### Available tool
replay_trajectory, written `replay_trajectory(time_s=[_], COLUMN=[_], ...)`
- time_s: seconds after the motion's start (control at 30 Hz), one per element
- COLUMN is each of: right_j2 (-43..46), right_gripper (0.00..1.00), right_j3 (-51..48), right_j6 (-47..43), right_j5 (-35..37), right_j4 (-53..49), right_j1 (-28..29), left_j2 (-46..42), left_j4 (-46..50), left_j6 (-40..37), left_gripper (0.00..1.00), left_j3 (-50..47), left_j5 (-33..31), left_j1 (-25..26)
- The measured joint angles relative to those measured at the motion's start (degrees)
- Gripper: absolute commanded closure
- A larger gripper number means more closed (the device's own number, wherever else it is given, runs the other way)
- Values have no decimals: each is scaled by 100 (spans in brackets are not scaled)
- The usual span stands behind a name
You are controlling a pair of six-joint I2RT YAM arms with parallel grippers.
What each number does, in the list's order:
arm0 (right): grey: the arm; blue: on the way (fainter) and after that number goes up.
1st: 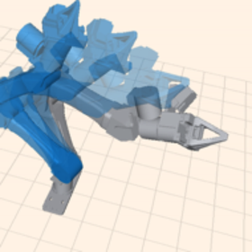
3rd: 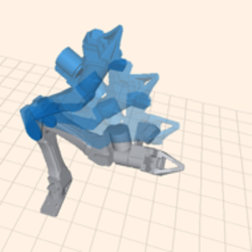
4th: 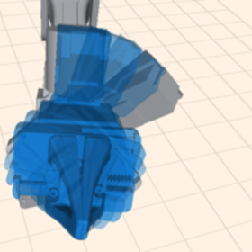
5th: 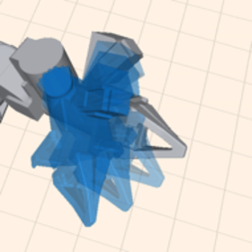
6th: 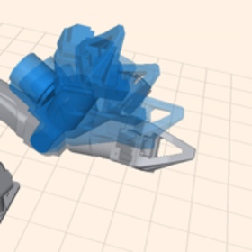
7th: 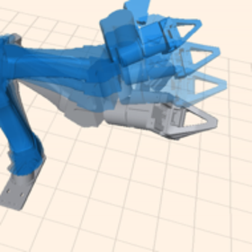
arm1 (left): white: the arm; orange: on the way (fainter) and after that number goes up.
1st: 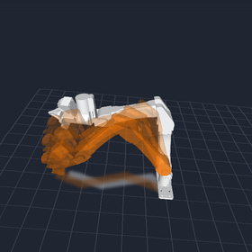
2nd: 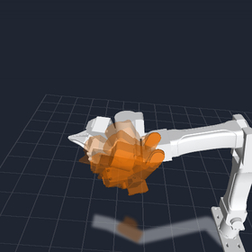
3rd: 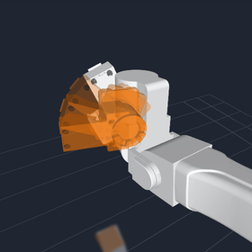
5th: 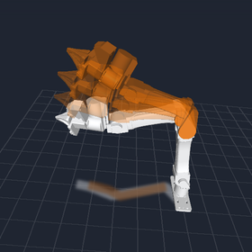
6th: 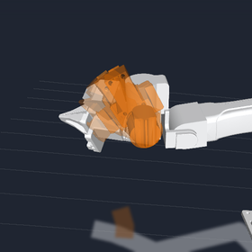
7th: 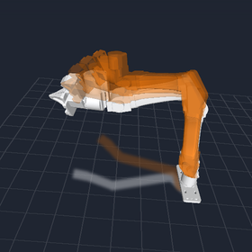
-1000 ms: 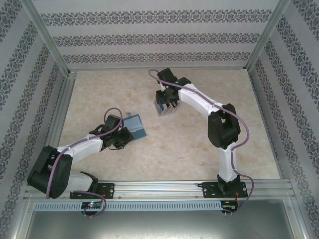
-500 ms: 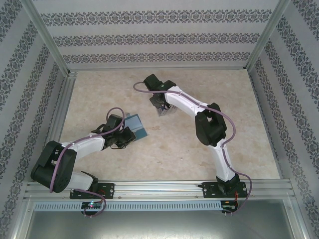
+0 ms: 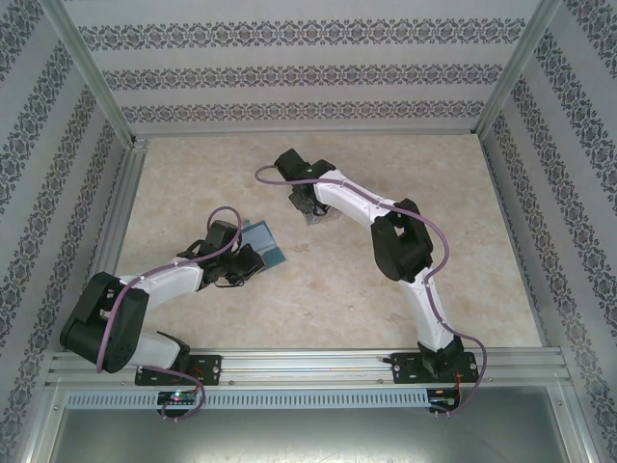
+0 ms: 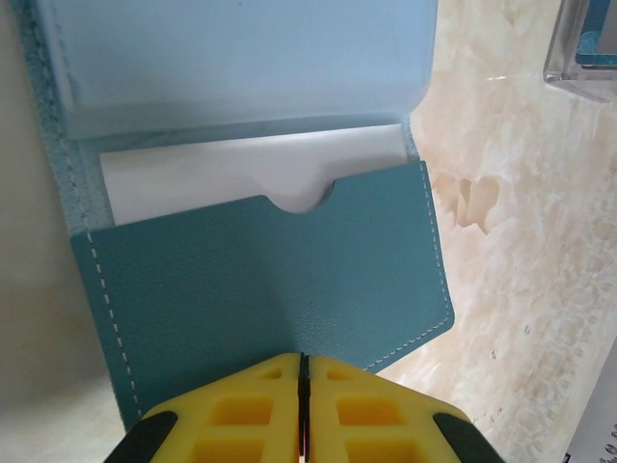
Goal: Put the credit cards into the card holder
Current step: Pick up the credit card from the storage box.
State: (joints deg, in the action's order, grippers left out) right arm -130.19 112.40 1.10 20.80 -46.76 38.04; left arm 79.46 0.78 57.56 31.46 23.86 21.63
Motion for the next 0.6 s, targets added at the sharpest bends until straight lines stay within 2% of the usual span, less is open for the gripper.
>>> replay_trajectory(time_s=[0.33, 0.6], right_j2=[-162, -162], right_gripper=[64, 76], right_j3=[46, 48], right_j6=[9, 17], right_j5=[42, 116], right_j4=[4, 4], right_j1=[9, -4], left_j2=[0, 15], left_j4=[-22, -24], left_j6=[0, 0], left_gripper=[89, 89], left_j3=[-28, -28], left_j5=[13, 13], left_j1=[0, 0])
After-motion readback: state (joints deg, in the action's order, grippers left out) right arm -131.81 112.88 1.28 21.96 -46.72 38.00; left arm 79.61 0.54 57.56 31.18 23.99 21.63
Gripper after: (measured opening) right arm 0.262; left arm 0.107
